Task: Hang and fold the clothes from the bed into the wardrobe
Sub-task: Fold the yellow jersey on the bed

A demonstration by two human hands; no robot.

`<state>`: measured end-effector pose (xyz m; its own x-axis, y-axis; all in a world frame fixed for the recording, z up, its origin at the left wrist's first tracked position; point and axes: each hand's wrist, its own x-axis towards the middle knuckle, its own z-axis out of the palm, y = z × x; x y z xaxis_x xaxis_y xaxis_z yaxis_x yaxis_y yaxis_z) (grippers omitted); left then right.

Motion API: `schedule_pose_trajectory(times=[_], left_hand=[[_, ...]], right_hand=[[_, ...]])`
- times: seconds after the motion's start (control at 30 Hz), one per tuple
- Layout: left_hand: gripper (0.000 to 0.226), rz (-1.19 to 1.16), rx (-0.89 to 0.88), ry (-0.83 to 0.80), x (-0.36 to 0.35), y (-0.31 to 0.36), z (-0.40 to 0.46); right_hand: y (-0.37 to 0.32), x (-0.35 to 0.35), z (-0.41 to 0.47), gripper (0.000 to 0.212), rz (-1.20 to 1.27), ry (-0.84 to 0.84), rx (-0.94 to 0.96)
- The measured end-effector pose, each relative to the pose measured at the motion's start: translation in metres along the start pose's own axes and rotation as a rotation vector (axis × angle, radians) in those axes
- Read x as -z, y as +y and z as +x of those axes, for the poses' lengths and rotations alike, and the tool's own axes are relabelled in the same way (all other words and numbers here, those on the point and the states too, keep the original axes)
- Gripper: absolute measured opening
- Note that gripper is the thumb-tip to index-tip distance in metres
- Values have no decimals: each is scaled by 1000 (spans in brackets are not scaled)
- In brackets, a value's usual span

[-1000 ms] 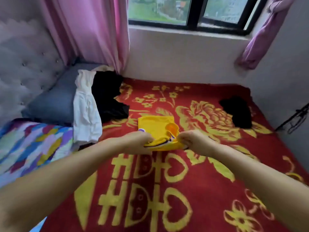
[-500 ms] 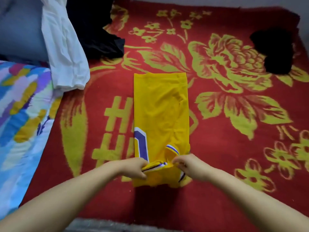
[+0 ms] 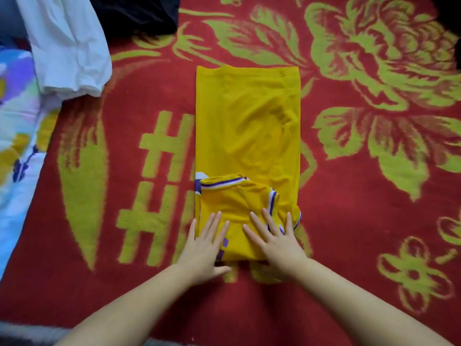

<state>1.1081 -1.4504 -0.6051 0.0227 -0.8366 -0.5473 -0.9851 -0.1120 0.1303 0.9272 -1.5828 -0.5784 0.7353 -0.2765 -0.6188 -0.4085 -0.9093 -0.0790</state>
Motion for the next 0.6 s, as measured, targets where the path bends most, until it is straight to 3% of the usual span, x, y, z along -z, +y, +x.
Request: schedule_pose_trajectory(times=[0.1,0.23,0.33,0.4,0.47,0.53,0.6], left_hand=[[115,-23,41,-53,-8,0,1],[85,41,38,-62,1,5,4],[84,22,-22,-227,27,2,1],[81,-122,-72,-440,54,4,-2],[71,-367,-104,-665,80,0,-8],[51,-569,-67,-816,107,-10,-16],[30,-785,-5,-904,133,-27,-12]], right_hand=[[10,-6,2,96,-25,-3,-49],[11,-6,1,89,6,-55,-45],[8,12,-8,86,73,-188,-9],[6,30,-18,84,198,-327,21],[11,49,-26,67,366,-503,90],[23,71,-36,45,618,-614,136],[44,95,-36,37,891,-665,78]])
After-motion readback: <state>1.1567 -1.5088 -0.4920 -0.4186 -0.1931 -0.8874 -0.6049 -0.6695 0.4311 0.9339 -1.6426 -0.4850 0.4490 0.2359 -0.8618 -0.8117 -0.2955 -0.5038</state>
